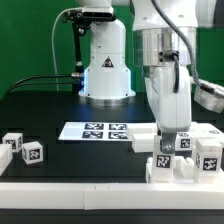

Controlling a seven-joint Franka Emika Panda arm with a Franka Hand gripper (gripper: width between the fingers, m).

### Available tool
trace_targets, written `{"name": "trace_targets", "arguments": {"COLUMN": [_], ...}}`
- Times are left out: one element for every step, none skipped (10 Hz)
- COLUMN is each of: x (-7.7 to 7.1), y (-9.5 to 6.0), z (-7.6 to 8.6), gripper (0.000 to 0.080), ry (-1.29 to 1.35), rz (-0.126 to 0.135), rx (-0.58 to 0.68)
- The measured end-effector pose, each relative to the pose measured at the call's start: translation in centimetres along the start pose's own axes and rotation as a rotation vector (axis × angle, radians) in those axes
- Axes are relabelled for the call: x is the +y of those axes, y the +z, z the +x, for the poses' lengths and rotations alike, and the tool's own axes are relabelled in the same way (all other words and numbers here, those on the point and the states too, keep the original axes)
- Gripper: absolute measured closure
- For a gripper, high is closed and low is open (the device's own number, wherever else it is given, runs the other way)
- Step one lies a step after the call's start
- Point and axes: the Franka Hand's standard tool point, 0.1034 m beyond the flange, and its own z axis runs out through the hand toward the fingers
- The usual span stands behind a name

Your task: Assemble chair

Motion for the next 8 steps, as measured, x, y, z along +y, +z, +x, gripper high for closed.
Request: {"name": "trace_targets", "arguments": {"x": [0.39,0.42,0.18,0.34,0.45,0.43,0.41,0.26], "y": [0.13,0.06,-0.07,-0.05,0.02,0.02,0.02,-0.02], "z": [-0.07,-0.15,0.15,0.20,0.22,0.32,0.38,0.39], "gripper": [0.0305,0.0184,0.0160,0.0160,0.0152,0.0152,0.0151,0.0151], "ry": [-0.151,-0.307,-0.504,-0.626,-0.673,-0.730,-0.812,-0.927], "rz": [-0.030,-0.046,-0.047,-0.058,-0.056,-0.057,-0.058,-0.057], "rx": [0.019,0.028,0.027,0.019,0.021,0.020,0.019,0.026]}}
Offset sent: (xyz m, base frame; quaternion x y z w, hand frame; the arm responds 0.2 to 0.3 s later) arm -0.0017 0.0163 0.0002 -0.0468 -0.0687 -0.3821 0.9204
